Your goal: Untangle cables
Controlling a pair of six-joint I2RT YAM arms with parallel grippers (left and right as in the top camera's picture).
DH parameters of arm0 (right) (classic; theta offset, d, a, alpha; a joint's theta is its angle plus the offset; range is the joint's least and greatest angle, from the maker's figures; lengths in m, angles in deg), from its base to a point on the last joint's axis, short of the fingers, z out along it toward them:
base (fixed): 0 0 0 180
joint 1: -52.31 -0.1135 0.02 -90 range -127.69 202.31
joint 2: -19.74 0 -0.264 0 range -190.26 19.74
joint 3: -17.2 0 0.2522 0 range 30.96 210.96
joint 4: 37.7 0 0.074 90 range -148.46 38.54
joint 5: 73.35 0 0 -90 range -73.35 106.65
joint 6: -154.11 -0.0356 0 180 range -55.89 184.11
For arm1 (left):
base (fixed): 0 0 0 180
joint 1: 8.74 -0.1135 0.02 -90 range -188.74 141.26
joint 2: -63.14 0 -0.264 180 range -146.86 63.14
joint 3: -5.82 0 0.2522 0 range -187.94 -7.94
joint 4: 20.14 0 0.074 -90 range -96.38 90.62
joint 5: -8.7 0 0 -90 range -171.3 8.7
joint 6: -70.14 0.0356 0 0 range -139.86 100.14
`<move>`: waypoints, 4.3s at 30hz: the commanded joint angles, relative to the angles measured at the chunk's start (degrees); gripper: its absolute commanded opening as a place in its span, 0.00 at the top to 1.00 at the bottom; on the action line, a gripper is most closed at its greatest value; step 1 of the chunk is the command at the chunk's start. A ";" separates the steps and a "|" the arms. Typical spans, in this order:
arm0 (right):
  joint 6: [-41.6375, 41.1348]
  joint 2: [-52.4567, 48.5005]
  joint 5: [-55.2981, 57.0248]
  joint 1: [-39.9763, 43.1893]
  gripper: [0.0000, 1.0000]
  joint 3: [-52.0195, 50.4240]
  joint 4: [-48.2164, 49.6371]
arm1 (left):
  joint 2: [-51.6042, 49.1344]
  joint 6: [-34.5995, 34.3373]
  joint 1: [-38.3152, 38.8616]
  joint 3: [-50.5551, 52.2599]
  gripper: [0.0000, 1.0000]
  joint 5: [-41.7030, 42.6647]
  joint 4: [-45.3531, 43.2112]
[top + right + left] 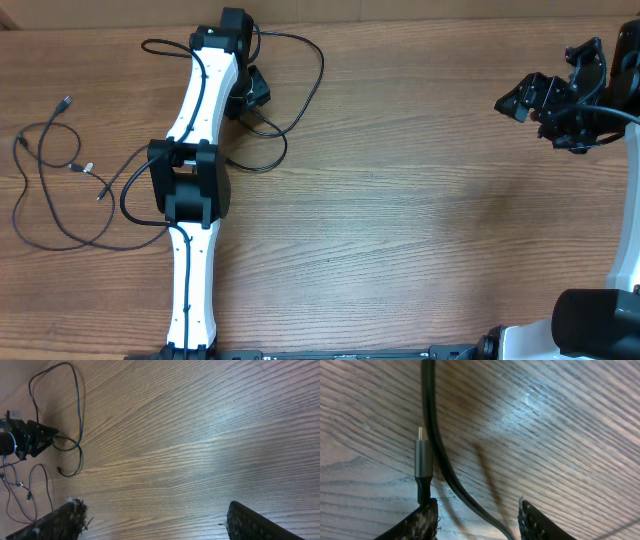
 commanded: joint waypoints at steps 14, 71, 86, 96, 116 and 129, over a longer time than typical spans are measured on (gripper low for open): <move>0.50 0.02 0.13 0.04 0.11 0.02 0.02 | 0.11 -0.81 -0.63 0.26 0.96 -1.84 -2.21; 0.22 0.02 0.11 0.04 0.11 0.02 -3.06 | 46.47 17.33 -48.02 -5.38 0.96 -3.32 7.63; 0.24 0.02 0.11 0.04 0.11 0.02 -3.10 | 46.38 19.15 -47.84 -5.33 0.14 6.45 10.84; 0.24 0.02 0.11 0.04 0.11 0.02 -3.10 | 46.38 22.86 -46.88 -5.33 0.16 13.53 13.99; 0.31 0.02 0.15 0.04 0.11 0.02 -3.34 | 46.38 28.46 -30.32 -5.33 0.18 13.29 19.21; 0.31 0.02 0.15 0.04 0.11 0.02 -3.50 | 46.38 30.32 -23.76 -3.15 0.17 12.59 20.09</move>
